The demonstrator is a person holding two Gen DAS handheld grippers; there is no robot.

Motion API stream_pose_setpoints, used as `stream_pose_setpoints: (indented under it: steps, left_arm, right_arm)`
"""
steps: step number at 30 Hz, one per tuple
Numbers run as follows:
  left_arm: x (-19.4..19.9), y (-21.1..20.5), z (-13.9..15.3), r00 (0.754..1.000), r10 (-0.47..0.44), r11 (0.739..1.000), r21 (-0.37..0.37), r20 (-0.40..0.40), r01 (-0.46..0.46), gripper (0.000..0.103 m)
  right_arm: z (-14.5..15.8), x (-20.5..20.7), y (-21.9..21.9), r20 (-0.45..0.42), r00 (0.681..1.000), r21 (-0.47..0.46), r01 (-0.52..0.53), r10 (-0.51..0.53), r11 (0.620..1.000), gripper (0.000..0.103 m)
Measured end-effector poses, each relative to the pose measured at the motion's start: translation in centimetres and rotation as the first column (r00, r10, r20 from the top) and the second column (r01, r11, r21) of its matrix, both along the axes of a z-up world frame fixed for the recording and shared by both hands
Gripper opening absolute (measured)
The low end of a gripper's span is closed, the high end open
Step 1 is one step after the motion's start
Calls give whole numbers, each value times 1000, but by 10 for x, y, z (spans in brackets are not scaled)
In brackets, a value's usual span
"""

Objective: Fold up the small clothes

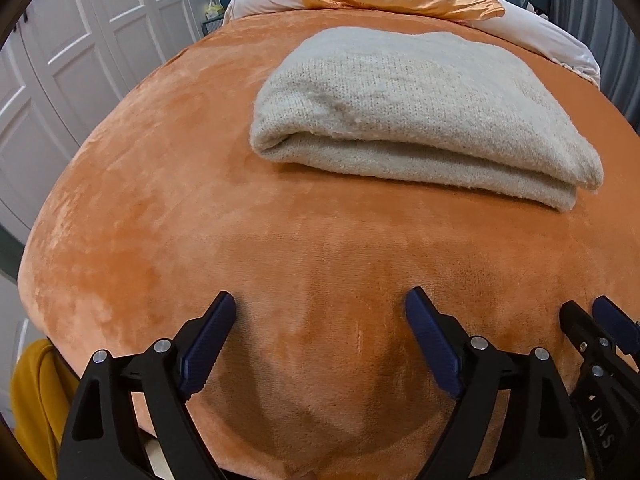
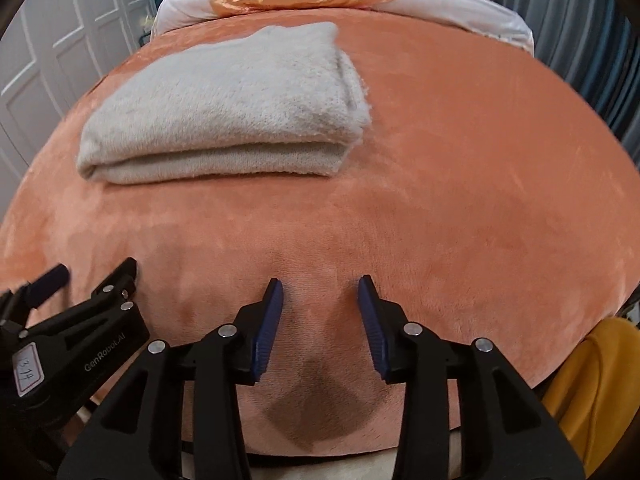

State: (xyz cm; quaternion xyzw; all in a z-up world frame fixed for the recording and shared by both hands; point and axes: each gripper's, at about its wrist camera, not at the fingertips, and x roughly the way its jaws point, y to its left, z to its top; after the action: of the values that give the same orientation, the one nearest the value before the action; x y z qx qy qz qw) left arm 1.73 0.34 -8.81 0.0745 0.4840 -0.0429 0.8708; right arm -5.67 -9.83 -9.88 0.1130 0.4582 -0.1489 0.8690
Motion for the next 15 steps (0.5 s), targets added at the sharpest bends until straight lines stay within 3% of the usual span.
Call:
stream_pose_setpoints:
  steps: [7,15]
  left_arm:
    - [5,5,2,1000,6,1000,-15,-12,-6,85]
    - [10,4,2,1000,8,1000,-13,-16,-8,85]
  right_arm:
    - [-1,5,13,-4,999,0,-42,42,999,54]
    - [0,8,13,-8,999,10,-48,48,999,57]
